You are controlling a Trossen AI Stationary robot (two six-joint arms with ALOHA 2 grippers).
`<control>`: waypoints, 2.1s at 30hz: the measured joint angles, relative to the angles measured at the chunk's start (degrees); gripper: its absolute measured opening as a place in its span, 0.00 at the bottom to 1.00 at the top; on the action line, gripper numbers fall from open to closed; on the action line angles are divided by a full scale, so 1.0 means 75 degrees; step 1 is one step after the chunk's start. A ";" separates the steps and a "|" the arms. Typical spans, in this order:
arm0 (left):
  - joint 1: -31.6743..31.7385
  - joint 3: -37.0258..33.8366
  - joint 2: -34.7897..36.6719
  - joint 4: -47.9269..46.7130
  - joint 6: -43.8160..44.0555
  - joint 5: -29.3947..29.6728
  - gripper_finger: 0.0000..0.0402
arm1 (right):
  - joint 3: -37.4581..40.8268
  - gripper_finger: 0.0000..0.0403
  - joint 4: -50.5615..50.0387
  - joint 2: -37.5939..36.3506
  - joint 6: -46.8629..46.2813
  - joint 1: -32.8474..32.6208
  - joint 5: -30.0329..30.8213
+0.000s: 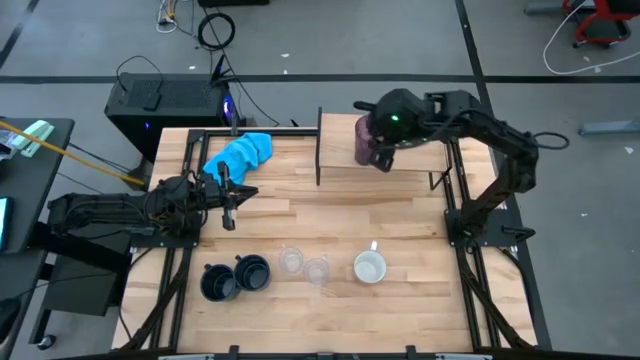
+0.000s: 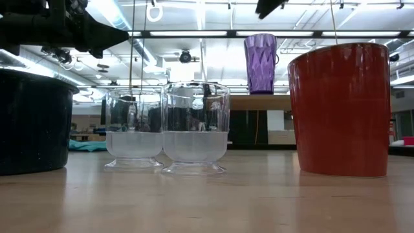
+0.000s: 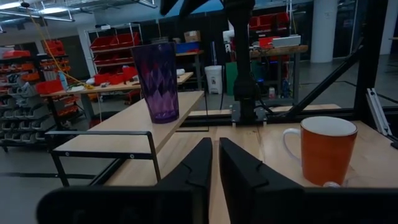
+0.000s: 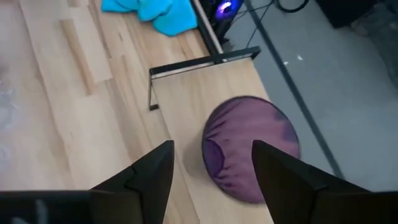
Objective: Stack small to large cups/mugs on shelf
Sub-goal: Put the purple cup on the shelf
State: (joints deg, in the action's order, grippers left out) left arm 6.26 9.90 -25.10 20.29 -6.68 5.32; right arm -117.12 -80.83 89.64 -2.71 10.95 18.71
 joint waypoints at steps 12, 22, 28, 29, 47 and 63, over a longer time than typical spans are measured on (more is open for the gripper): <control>0.0000 -0.0001 0.0000 -0.0002 -0.0003 0.0000 0.07 | 0.1581 0.54 -0.0074 -0.1520 -0.1860 -0.1244 0.0800; 0.0000 -0.0001 0.0000 0.0000 0.0000 0.0000 0.09 | 0.3515 0.54 0.0725 -0.2450 -0.2077 -0.1494 0.0916; -0.0002 0.0002 -0.0003 -0.0002 -0.0003 0.0000 0.09 | 0.4525 0.54 0.0842 -0.2645 -0.2105 -0.1229 0.1075; 0.0000 0.0002 -0.0003 -0.0002 0.0000 0.0000 0.08 | 0.4719 0.54 0.0875 -0.2645 -0.2108 -0.1141 0.1153; -0.0003 0.0000 -0.0003 -0.0005 -0.0001 0.0002 0.10 | 0.8551 0.54 0.4653 -0.3585 -0.2419 -0.0424 0.3583; -0.0001 0.0000 0.0000 -0.0002 -0.0003 0.0000 0.08 | 1.0220 0.54 0.7961 -0.3643 -0.2444 0.0131 0.4002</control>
State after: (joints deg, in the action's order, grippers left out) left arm 6.26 9.90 -25.10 20.27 -6.70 5.32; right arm -40.47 -21.12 62.31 -21.04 11.93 48.73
